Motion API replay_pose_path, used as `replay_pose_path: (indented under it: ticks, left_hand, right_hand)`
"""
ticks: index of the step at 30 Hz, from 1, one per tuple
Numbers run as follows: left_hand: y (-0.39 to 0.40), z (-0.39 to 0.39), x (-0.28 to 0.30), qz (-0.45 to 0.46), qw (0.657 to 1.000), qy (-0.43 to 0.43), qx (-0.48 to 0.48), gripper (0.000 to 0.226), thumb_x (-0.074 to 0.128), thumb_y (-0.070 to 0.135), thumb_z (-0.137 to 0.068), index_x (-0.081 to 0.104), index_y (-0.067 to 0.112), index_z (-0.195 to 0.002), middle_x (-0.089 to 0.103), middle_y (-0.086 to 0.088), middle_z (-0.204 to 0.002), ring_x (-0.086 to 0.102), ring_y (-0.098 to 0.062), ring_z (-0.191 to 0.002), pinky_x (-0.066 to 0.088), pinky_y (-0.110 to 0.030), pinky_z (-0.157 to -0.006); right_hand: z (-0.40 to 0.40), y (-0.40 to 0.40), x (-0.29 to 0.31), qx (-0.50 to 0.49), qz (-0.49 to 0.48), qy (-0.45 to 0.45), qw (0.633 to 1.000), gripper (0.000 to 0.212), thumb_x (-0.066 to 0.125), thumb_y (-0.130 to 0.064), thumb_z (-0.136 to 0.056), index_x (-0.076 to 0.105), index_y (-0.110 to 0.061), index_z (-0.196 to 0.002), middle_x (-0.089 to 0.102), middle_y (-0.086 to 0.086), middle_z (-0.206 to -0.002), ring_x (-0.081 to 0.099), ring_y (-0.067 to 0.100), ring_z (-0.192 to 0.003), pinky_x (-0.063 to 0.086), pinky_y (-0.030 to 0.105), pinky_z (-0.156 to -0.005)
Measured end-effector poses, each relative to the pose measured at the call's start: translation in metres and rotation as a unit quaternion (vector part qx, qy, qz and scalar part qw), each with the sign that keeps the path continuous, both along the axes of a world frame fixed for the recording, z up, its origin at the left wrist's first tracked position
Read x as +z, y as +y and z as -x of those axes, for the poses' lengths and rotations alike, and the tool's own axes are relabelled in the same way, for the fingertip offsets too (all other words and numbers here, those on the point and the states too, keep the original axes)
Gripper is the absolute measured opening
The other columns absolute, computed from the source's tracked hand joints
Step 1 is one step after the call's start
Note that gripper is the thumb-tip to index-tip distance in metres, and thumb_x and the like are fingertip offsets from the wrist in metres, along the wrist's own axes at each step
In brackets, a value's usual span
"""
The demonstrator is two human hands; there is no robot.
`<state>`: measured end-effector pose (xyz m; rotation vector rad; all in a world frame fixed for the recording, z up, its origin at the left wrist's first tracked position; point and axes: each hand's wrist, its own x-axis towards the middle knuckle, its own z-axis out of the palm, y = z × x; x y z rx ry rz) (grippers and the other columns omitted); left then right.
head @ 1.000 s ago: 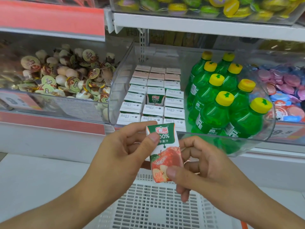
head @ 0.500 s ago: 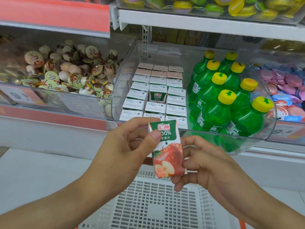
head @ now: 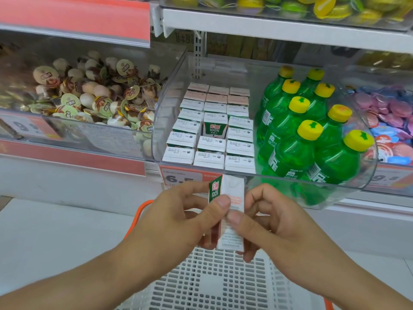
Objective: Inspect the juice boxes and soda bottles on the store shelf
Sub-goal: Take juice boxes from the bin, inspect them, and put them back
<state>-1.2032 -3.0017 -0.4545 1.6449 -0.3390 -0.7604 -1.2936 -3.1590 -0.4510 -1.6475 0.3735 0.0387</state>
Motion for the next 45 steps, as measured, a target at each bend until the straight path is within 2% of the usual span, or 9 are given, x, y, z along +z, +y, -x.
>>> replay_pose_path:
  ticks: [7,10,20,24,28,30,36,41,45]
  left_hand:
    - [-0.001,0.0,0.002,0.043,0.997,0.068,-0.004,0.028,0.059,0.028,-0.089,0.072,0.018,-0.112,0.076,-0.016,-0.094,0.068,-0.042,-0.086,0.061,-0.033,-0.067]
    - [-0.002,-0.001,0.0,0.049,0.997,0.066,0.003,0.032,0.057,0.03,-0.089,0.071,0.015,-0.114,0.077,-0.013,-0.092,0.07,-0.028,-0.079,0.058,-0.029,-0.065]
    - [-0.001,0.001,-0.004,0.108,0.987,0.114,0.012,0.039,0.049,0.032,-0.084,0.074,0.013,-0.107,0.076,-0.016,-0.098,0.074,-0.031,-0.089,0.058,-0.035,-0.077]
    - [0.0,0.002,-0.001,0.068,0.996,0.047,-0.033,0.038,0.045,0.031,-0.091,0.074,0.011,-0.103,0.078,-0.01,-0.093,0.076,-0.024,-0.087,0.059,-0.025,-0.076]
    - [0.0,-0.002,0.003,0.07,0.996,-0.05,0.002,0.03,0.058,0.031,-0.085,0.067,0.017,-0.111,0.077,-0.003,-0.097,0.075,-0.024,-0.085,0.062,-0.04,-0.077]
    - [-0.001,-0.002,0.004,0.07,0.993,-0.088,0.047,0.043,0.069,0.034,-0.077,0.058,0.026,-0.118,0.074,0.003,-0.1,0.075,-0.021,-0.084,0.061,-0.042,-0.076]
    - [0.009,-0.006,0.004,-0.03,0.942,-0.333,-0.021,0.053,0.064,0.062,-0.076,0.05,0.055,-0.127,0.061,0.026,-0.119,0.061,0.003,-0.11,0.051,-0.017,-0.087]
    - [0.009,-0.008,0.005,0.045,0.953,-0.294,-0.052,0.031,0.063,0.045,-0.082,0.071,0.04,-0.111,0.07,0.015,-0.108,0.069,-0.007,-0.099,0.055,-0.018,-0.078]
    - [0.011,-0.012,0.004,0.05,0.959,-0.277,-0.033,0.025,0.066,0.033,-0.083,0.073,0.041,-0.107,0.073,0.014,-0.106,0.069,-0.005,-0.099,0.05,-0.011,-0.079]
  right_hand:
    - [0.001,-0.005,0.002,0.017,0.014,-0.032,0.999,0.023,0.081,-0.031,-0.077,0.06,-0.024,-0.084,0.062,0.002,-0.075,0.062,0.018,-0.063,0.056,0.036,-0.059]
    - [0.006,-0.006,0.003,0.045,0.031,-0.039,0.998,0.033,0.082,-0.031,-0.067,0.061,-0.03,-0.092,0.064,0.001,-0.084,0.061,0.017,-0.072,0.056,0.043,-0.065]
    - [0.008,-0.002,0.003,0.011,0.088,-0.075,0.993,0.056,0.086,-0.043,-0.057,0.059,-0.044,-0.106,0.065,-0.012,-0.116,0.07,0.013,-0.096,0.059,0.037,-0.079]
    - [0.01,0.0,0.006,-0.024,0.105,-0.113,0.988,0.063,0.092,-0.027,-0.053,0.064,-0.046,-0.106,0.068,-0.006,-0.108,0.072,0.017,-0.087,0.06,0.03,-0.067]
    - [0.009,-0.002,0.008,-0.033,0.133,-0.152,0.979,0.055,0.088,-0.022,-0.056,0.07,-0.042,-0.105,0.07,-0.003,-0.103,0.07,0.016,-0.091,0.058,0.025,-0.066]
    - [0.009,-0.004,0.009,-0.043,0.151,-0.173,0.972,0.052,0.085,-0.023,-0.056,0.071,-0.039,-0.103,0.071,-0.005,-0.104,0.07,0.016,-0.091,0.057,0.023,-0.07]
    - [0.007,-0.009,0.013,-0.069,0.154,-0.226,0.96,0.03,0.074,-0.031,-0.064,0.077,-0.029,-0.094,0.076,-0.011,-0.103,0.073,0.012,-0.096,0.058,0.024,-0.08]
    - [0.006,-0.012,0.018,-0.059,0.091,-0.211,0.972,0.056,0.09,-0.051,-0.058,0.074,-0.028,-0.106,0.078,-0.003,-0.102,0.075,0.019,-0.092,0.06,0.031,-0.079]
    - [0.006,-0.014,0.022,-0.026,0.103,-0.201,0.974,0.061,0.093,-0.038,-0.054,0.072,-0.024,-0.11,0.077,-0.007,-0.107,0.074,0.015,-0.099,0.058,0.027,-0.084]
